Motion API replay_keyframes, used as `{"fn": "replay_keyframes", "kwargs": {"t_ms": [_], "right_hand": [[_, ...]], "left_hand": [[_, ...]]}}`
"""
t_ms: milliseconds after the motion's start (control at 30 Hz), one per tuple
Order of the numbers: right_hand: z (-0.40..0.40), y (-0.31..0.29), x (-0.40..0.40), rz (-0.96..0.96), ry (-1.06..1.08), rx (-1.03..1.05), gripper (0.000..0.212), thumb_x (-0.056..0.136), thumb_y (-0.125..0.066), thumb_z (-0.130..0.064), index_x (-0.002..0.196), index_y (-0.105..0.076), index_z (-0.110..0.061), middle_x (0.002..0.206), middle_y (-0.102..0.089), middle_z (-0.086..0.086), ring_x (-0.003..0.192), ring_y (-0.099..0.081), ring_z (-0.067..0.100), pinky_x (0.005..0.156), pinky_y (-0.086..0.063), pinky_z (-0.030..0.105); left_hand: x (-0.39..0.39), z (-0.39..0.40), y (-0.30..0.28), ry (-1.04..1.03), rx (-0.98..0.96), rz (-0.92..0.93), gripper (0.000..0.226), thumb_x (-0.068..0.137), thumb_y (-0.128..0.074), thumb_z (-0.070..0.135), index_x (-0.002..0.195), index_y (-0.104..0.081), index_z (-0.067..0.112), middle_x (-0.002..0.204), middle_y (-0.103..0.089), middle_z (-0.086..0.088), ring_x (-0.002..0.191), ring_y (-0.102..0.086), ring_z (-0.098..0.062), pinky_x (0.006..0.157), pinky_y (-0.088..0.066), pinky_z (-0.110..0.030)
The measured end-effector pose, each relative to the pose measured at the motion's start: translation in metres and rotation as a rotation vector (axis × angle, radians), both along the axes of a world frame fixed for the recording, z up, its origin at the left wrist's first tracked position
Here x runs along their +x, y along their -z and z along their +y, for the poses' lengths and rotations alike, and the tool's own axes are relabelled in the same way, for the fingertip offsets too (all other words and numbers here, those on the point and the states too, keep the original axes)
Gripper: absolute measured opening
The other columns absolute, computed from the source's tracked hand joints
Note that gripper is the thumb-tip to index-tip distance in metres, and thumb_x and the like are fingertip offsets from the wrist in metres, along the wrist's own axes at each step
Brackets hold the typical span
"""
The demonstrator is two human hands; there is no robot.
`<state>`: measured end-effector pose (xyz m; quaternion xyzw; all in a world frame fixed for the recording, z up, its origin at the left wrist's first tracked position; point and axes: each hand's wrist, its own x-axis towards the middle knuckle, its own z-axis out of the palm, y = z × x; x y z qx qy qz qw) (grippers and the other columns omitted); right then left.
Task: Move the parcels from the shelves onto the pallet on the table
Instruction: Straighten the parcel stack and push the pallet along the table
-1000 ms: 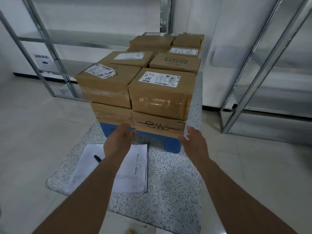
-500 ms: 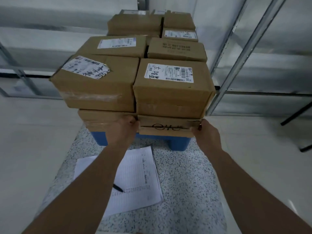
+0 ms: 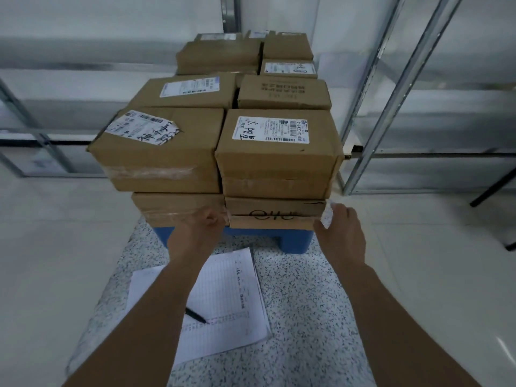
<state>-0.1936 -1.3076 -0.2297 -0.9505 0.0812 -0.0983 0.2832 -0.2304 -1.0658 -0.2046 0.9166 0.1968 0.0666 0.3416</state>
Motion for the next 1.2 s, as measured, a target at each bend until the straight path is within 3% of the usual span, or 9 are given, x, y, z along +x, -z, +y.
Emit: {"fn": "replay_keyframes", "kwargs": {"t_ms": [67, 133, 200, 267, 400, 500, 633, 833, 1200], "right_hand": [[0.005, 0.001, -0.017, -0.062, 0.000, -0.049, 0.041, 0.089, -0.061, -0.025, 0.124, -0.051, -0.006, 0.117, -0.051, 0.013, 0.109, -0.051, 0.030, 0.078, -0.044, 0.035], [0.014, 0.004, -0.032, -0.089, -0.067, -0.097, 0.034, 0.088, -0.063, -0.025, 0.114, -0.054, -0.006, 0.109, -0.053, 0.012, 0.100, -0.054, 0.030, 0.069, -0.043, 0.034], [0.025, 0.009, -0.042, -0.168, -0.187, -0.113, 0.028, 0.082, -0.070, -0.021, 0.102, -0.058, -0.005, 0.097, -0.057, 0.013, 0.085, -0.059, 0.032, 0.059, -0.043, 0.032], [0.037, 0.014, -0.048, -0.273, -0.282, -0.098, 0.026, 0.072, -0.079, -0.015, 0.089, -0.061, -0.006, 0.085, -0.059, 0.013, 0.070, -0.061, 0.031, 0.049, -0.042, 0.027], [0.067, 0.024, -0.056, -0.382, -0.366, -0.063, 0.015, 0.073, -0.074, -0.015, 0.083, -0.066, -0.007, 0.083, -0.061, 0.010, 0.071, -0.062, 0.027, 0.048, -0.047, 0.029], [0.092, 0.029, -0.064, -0.405, -0.416, -0.044, 0.010, 0.074, -0.063, -0.019, 0.077, -0.065, -0.010, 0.080, -0.060, 0.006, 0.068, -0.059, 0.023, 0.048, -0.044, 0.025], [0.130, 0.028, -0.071, -0.472, -0.484, -0.069, 0.007, 0.071, -0.065, -0.017, 0.075, -0.065, -0.011, 0.077, -0.059, 0.004, 0.064, -0.058, 0.021, 0.048, -0.038, 0.021], [0.204, 0.025, -0.078, -0.524, -0.504, -0.111, 0.012, 0.070, -0.065, -0.021, 0.079, -0.067, -0.013, 0.077, -0.061, 0.002, 0.066, -0.060, 0.021, 0.048, -0.047, 0.025], [0.396, 0.016, -0.109, -0.433, -0.464, -0.212, 0.017, 0.077, -0.057, -0.027, 0.081, -0.068, -0.014, 0.080, -0.062, 0.002, 0.070, -0.063, 0.023, 0.051, -0.048, 0.026]], "left_hand": [[-0.016, -0.003, 0.003, 0.002, -0.008, -0.010, 0.017, 0.089, -0.052, 0.030, 0.073, -0.058, 0.032, 0.068, -0.059, 0.002, 0.066, -0.057, -0.021, 0.053, -0.034, -0.025], [-0.034, -0.008, 0.008, -0.006, -0.005, -0.024, 0.012, 0.090, -0.054, 0.037, 0.093, -0.063, 0.030, 0.081, -0.064, 0.007, 0.080, -0.062, -0.019, 0.062, -0.044, -0.027], [-0.052, -0.014, 0.011, -0.034, -0.018, -0.045, 0.025, 0.091, -0.056, 0.037, 0.111, -0.064, 0.025, 0.096, -0.067, 0.005, 0.091, -0.062, -0.018, 0.074, -0.047, -0.030], [-0.068, -0.018, 0.014, -0.057, -0.010, -0.091, 0.029, 0.089, -0.059, 0.035, 0.115, -0.063, 0.023, 0.107, -0.066, 0.002, 0.100, -0.059, -0.017, 0.081, -0.046, -0.031], [-0.093, -0.012, 0.018, -0.086, 0.065, -0.109, 0.032, 0.088, -0.061, 0.034, 0.119, -0.061, 0.023, 0.116, -0.062, 0.001, 0.109, -0.054, -0.018, 0.085, -0.040, -0.028], [-0.106, 0.002, 0.018, -0.116, 0.082, -0.108, 0.033, 0.089, -0.060, 0.035, 0.121, -0.060, 0.025, 0.118, -0.061, 0.004, 0.109, -0.053, -0.016, 0.083, -0.037, -0.024], [-0.118, 0.033, 0.019, -0.156, 0.107, -0.133, 0.033, 0.088, -0.059, 0.038, 0.120, -0.060, 0.029, 0.120, -0.061, 0.007, 0.108, -0.053, -0.013, 0.082, -0.037, -0.024], [-0.122, 0.096, 0.022, -0.127, 0.088, -0.162, 0.032, 0.088, -0.060, 0.038, 0.118, -0.062, 0.028, 0.116, -0.063, 0.008, 0.105, -0.055, -0.012, 0.079, -0.040, -0.025], [-0.142, 0.289, 0.023, 0.022, 0.140, -0.195, 0.032, 0.083, -0.066, 0.038, 0.112, -0.067, 0.024, 0.104, -0.069, 0.004, 0.097, -0.062, -0.020, 0.076, -0.044, -0.027]]}}
